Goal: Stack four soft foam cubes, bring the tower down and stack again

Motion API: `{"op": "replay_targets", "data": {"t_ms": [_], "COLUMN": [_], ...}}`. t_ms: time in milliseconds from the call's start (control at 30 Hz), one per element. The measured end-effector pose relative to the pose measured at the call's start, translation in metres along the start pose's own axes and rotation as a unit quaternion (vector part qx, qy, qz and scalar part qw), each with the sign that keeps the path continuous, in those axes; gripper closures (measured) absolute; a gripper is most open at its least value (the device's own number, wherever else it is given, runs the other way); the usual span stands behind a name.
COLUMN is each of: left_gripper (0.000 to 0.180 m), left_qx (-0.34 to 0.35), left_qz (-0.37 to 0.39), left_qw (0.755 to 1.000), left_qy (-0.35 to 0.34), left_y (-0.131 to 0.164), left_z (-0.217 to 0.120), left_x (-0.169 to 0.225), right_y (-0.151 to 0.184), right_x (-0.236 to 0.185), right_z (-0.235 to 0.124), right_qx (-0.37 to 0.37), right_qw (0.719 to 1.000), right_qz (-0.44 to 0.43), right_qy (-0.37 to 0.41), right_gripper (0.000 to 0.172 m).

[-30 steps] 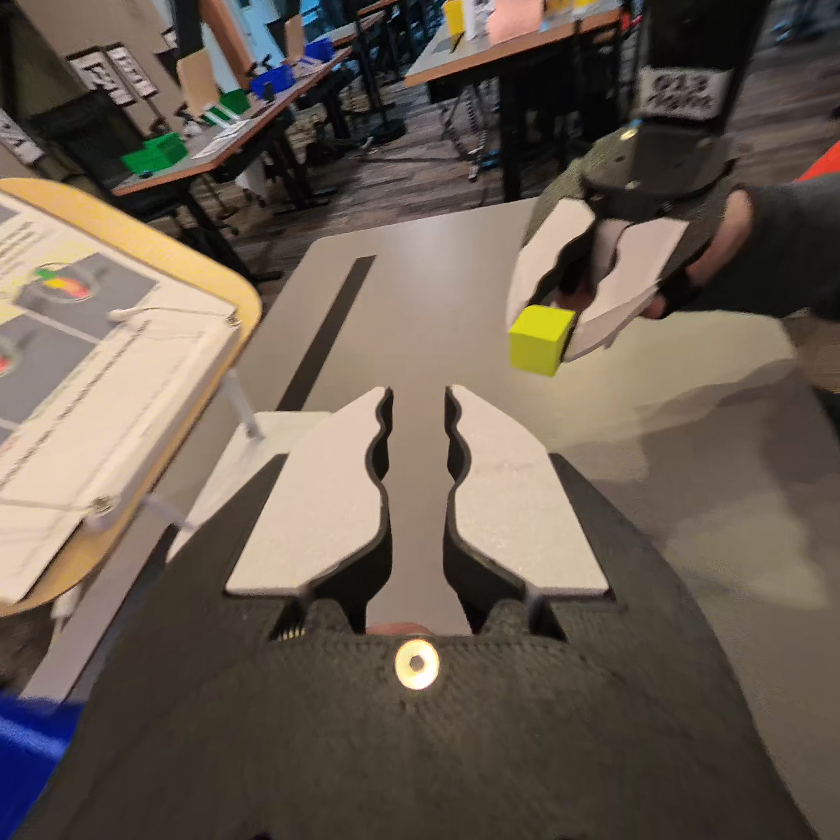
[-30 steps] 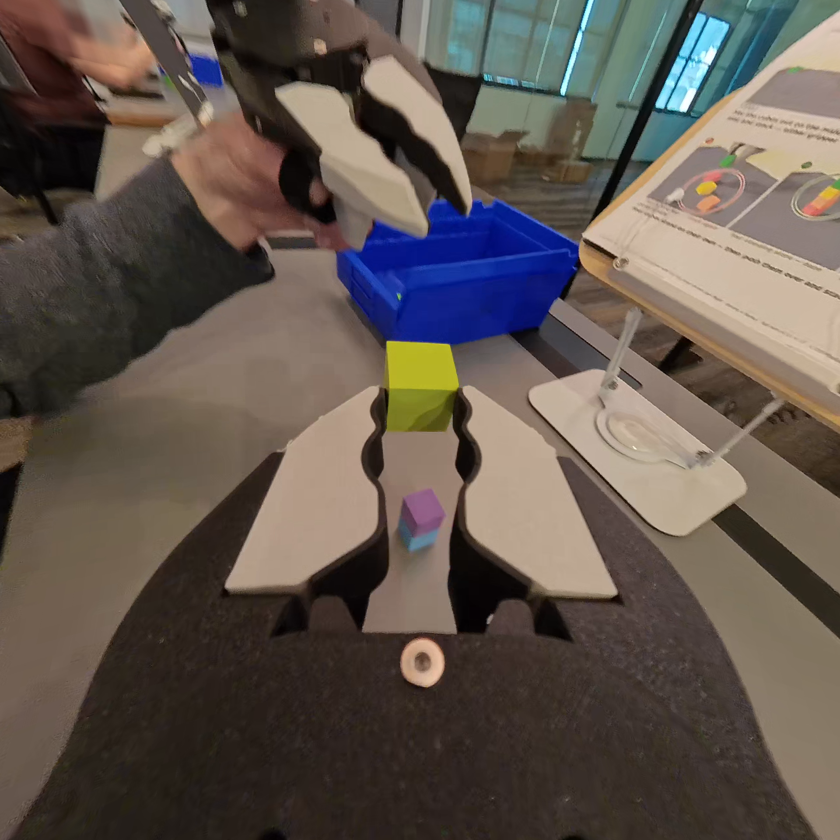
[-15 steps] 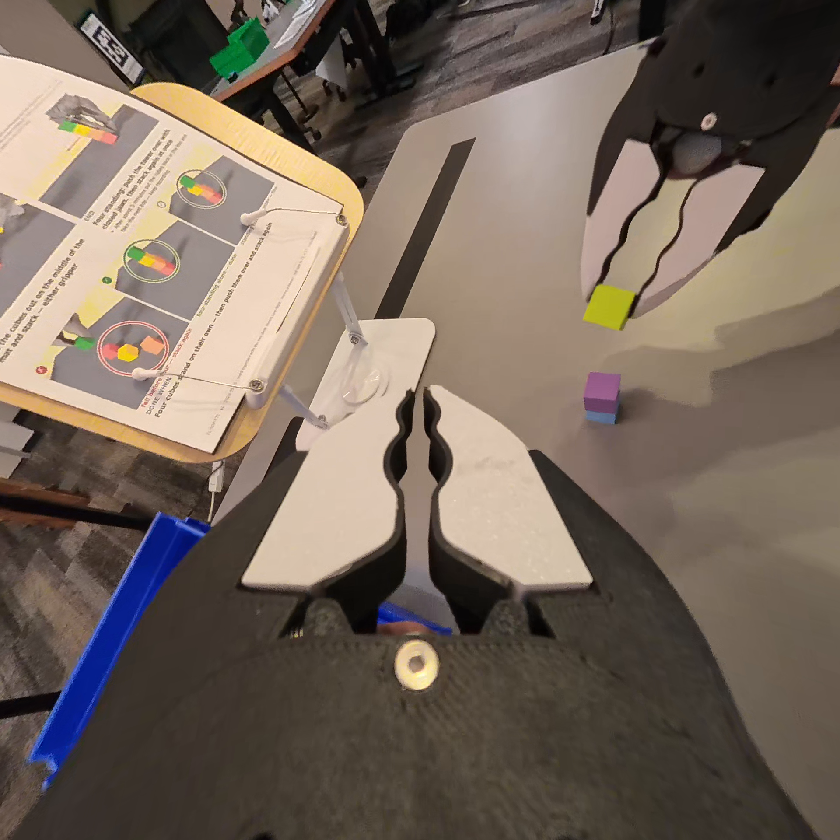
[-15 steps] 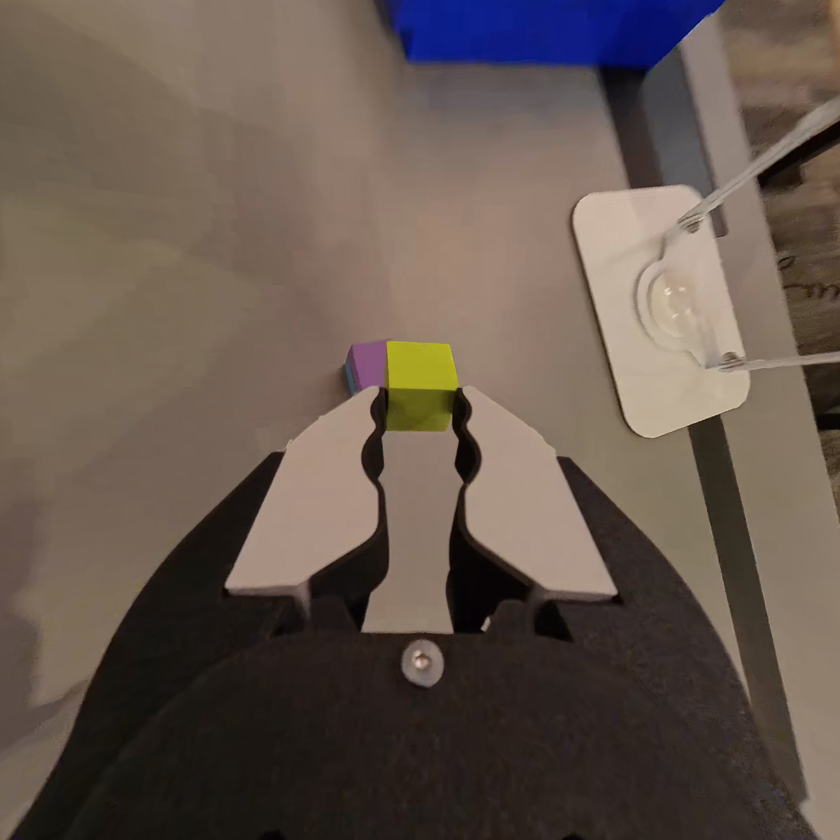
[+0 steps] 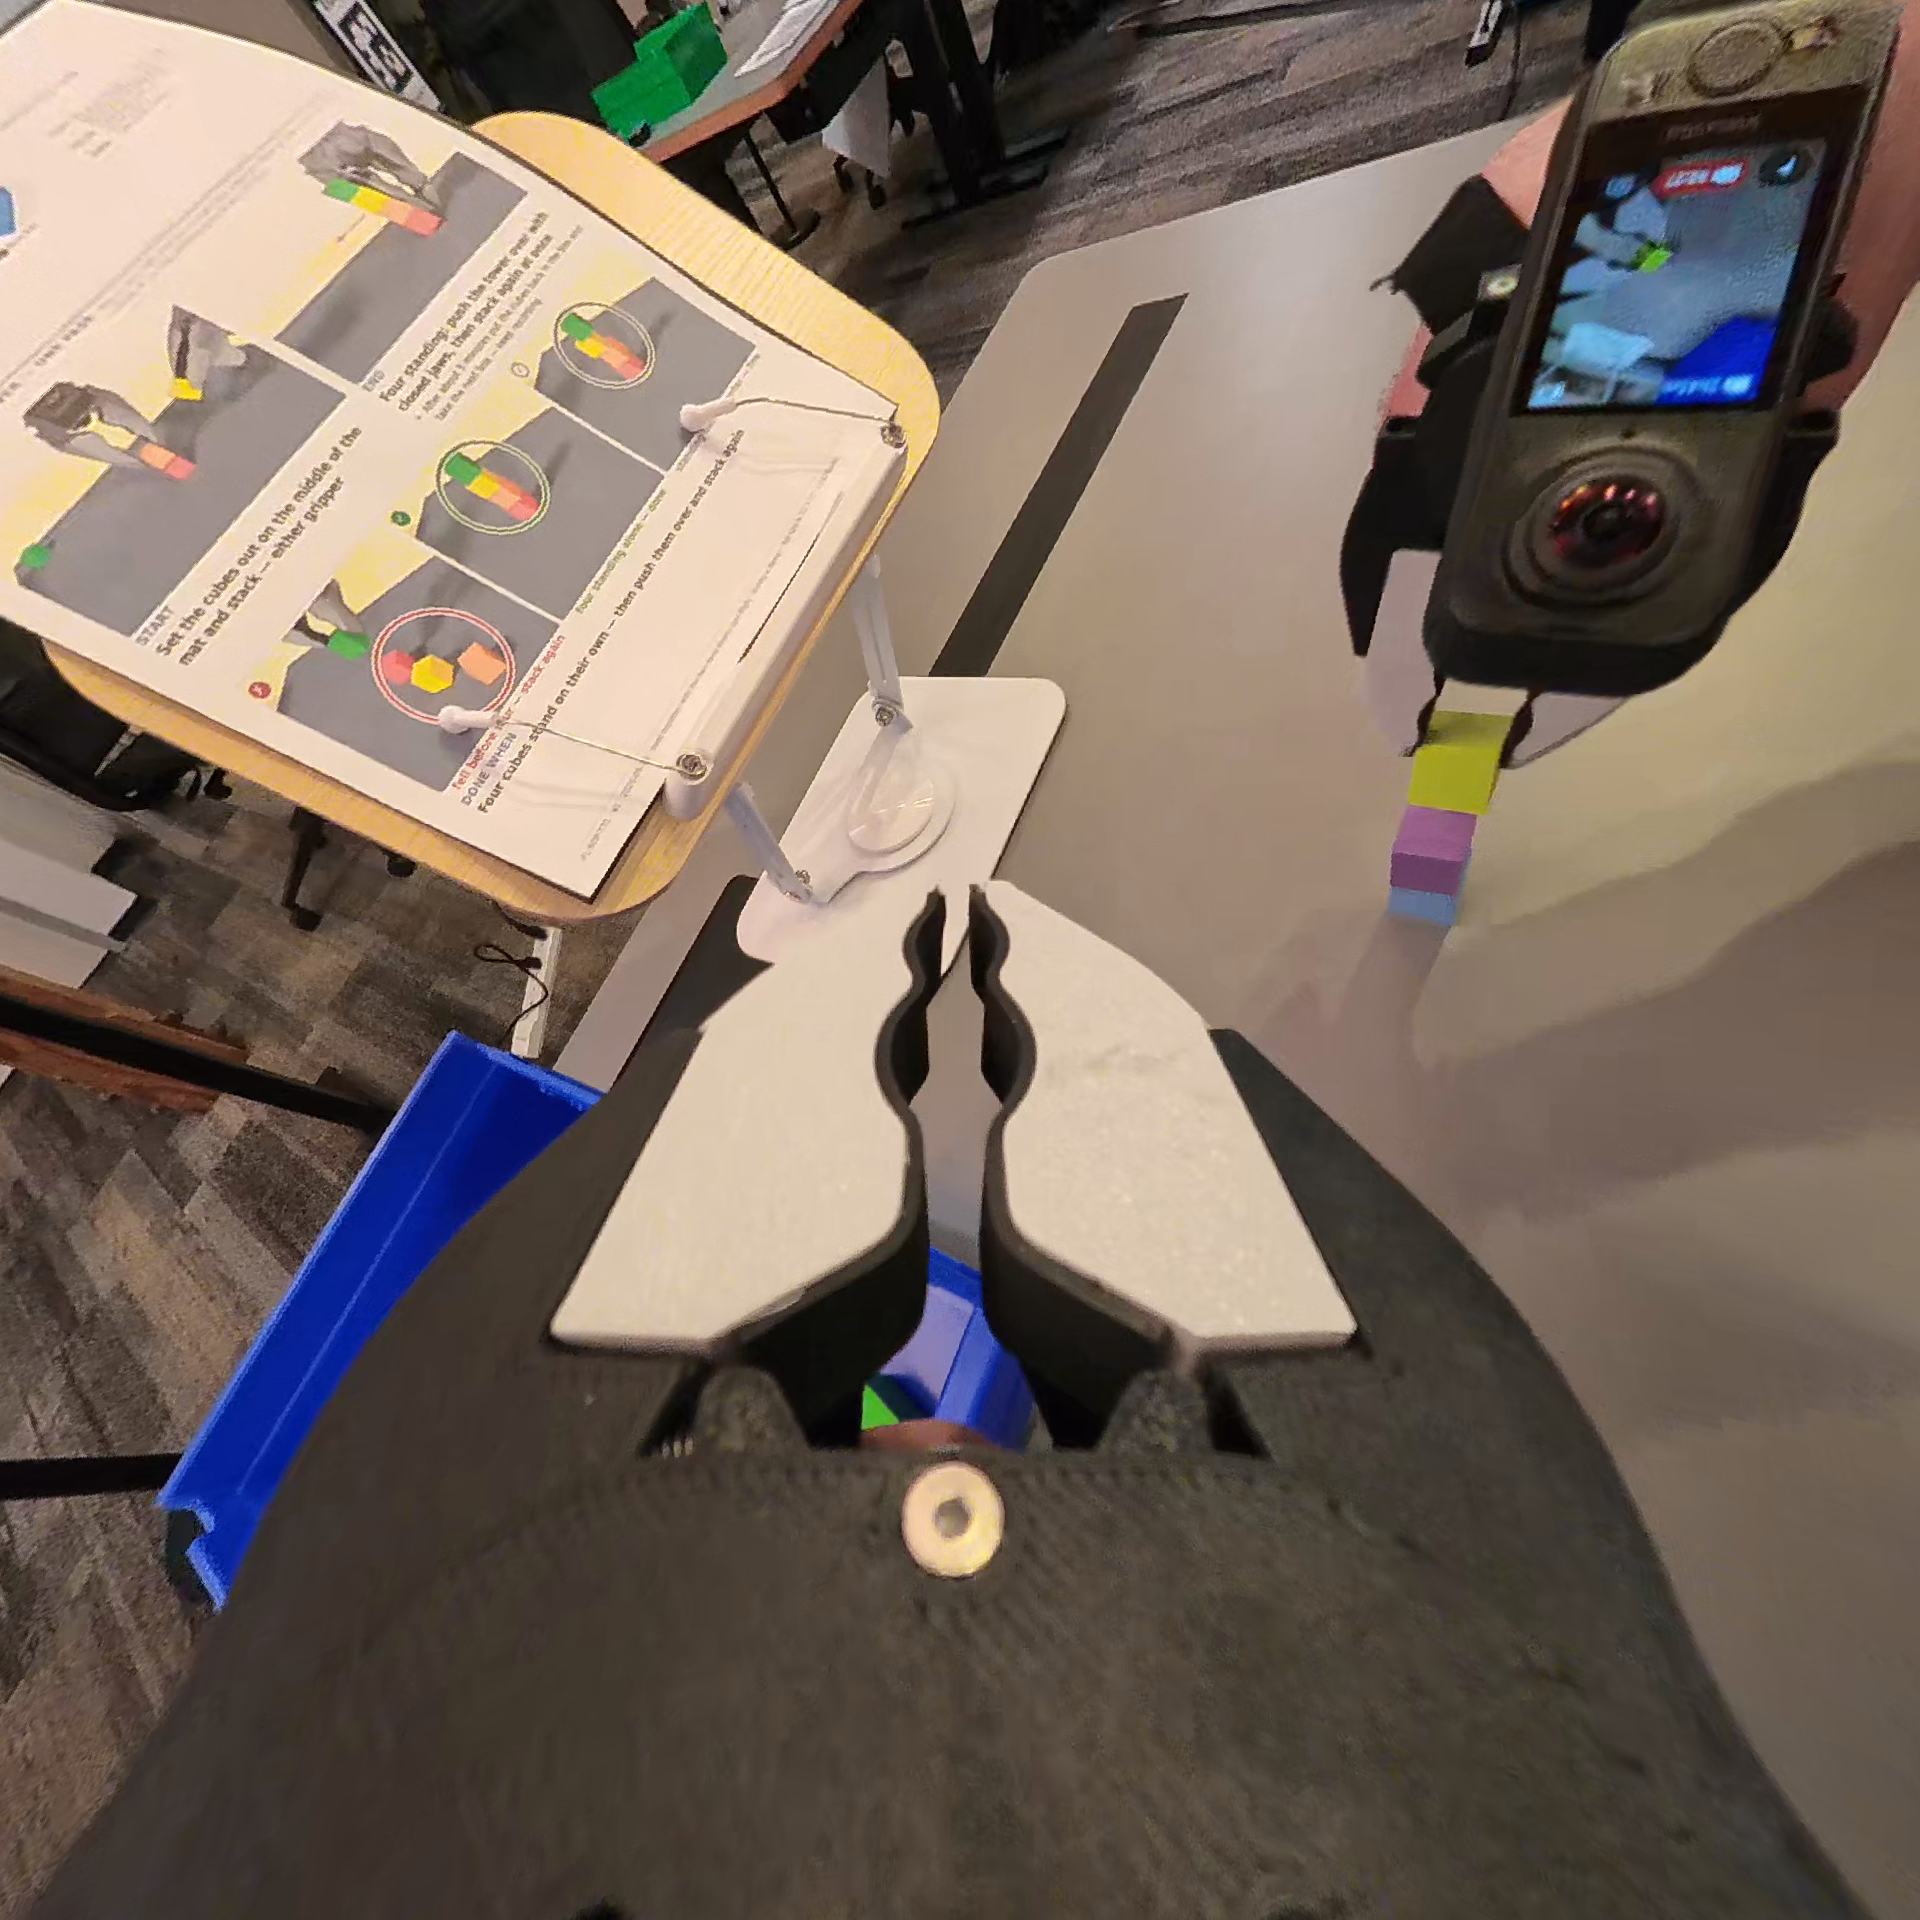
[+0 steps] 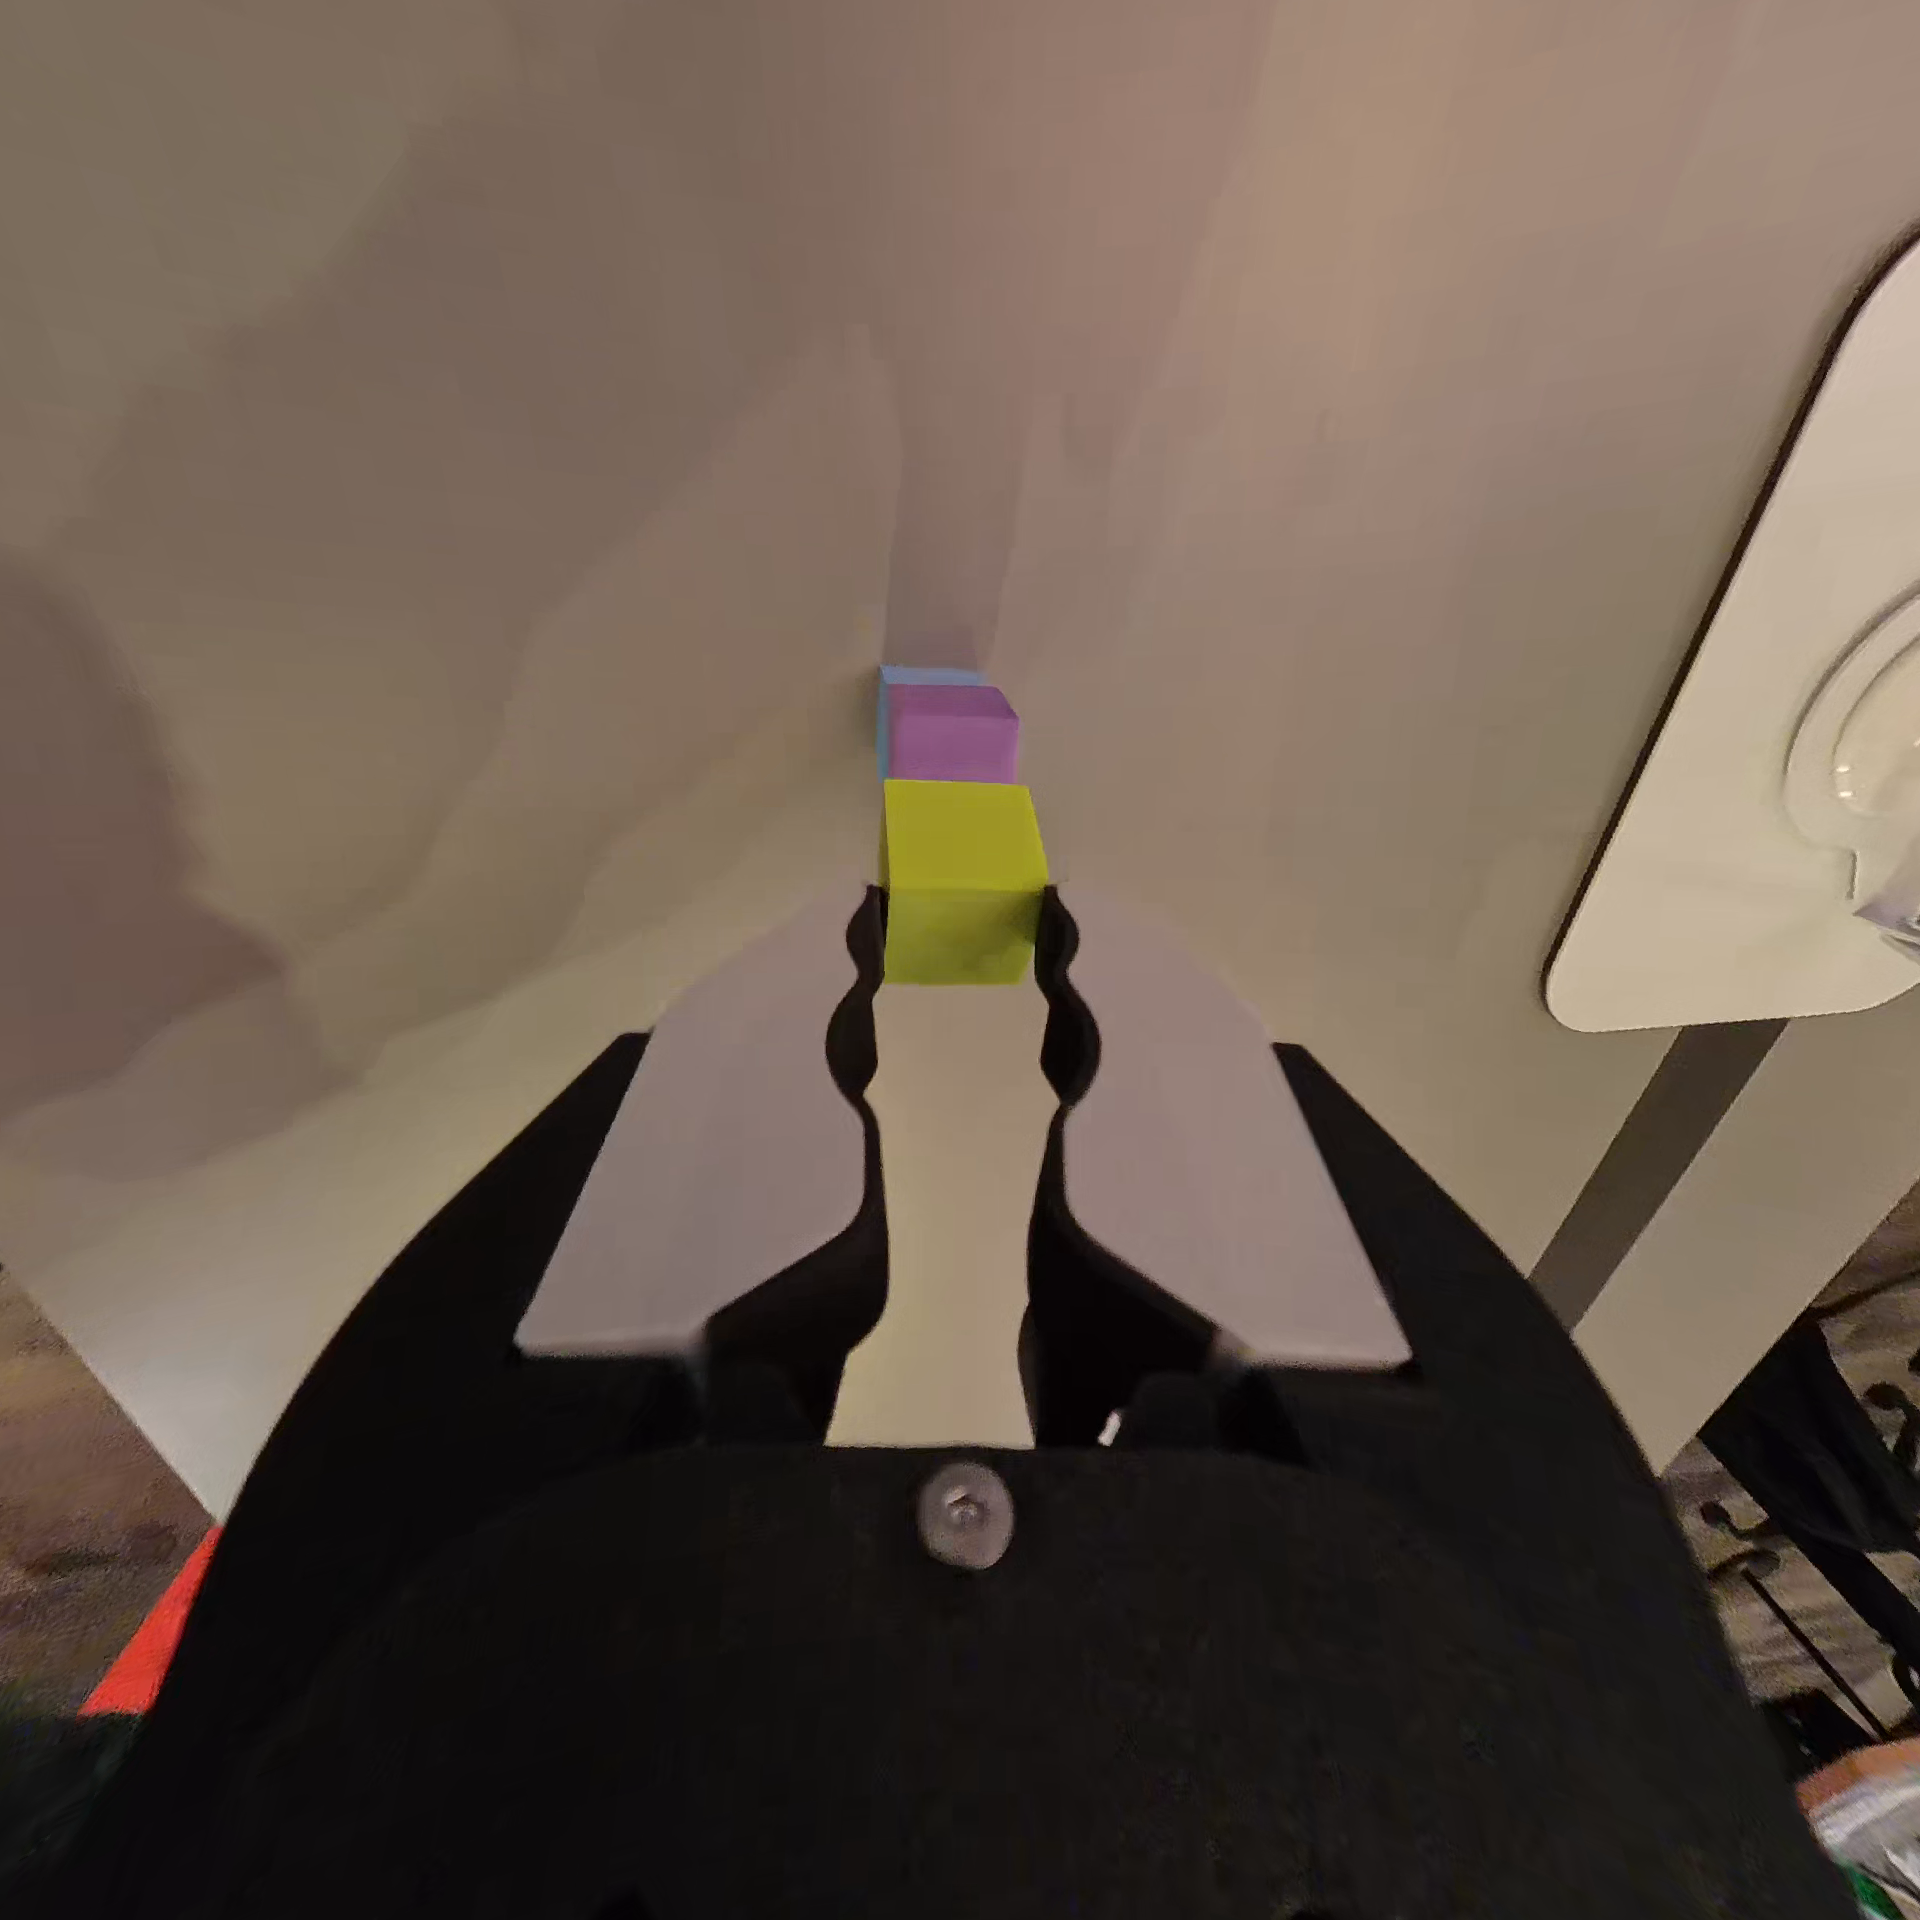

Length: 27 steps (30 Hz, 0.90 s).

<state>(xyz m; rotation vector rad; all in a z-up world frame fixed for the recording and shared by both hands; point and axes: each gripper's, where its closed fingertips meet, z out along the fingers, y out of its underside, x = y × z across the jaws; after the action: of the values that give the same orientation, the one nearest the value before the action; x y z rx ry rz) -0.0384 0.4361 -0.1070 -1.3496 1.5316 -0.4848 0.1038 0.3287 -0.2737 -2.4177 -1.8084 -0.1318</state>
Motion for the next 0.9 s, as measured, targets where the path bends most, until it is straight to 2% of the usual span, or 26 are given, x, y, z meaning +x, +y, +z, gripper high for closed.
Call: {"op": "replay_targets", "data": {"t_ms": [33,233,667,900], "left_gripper": [0.176,0.176,0.177,0.177], "left_qx": [-0.001,0.001,0.014,0.011], "left_qz": [-0.001,-0.005,-0.009,-0.01], "left_qw": [1.0,1.0,1.0,1.0], "left_qy": [-0.001,-0.003,-0.006,-0.005], "left_y": [0.001,0.002,-0.001,0.001], "left_z": [-0.001,-0.004,-0.014,-0.013], "left_x": [-0.001,-0.003,-0.004,-0.005], "right_y": [0.0,0.0,-0.001,-0.005], "right_x": [0.0,-0.002,0.002,0.001], "right_z": [0.002,0.013,0.016,0.016], "right_qx": [-0.01,-0.059,-0.1,-0.099], "right_qw": [1.0,0.998,0.994,0.994], "right_qz": [-0.002,-0.017,-0.026,-0.031], "right_qy": [-0.006,-0.031,-0.035,-0.039], "right_gripper": [0.144,0.144,0.144,0.144]}}
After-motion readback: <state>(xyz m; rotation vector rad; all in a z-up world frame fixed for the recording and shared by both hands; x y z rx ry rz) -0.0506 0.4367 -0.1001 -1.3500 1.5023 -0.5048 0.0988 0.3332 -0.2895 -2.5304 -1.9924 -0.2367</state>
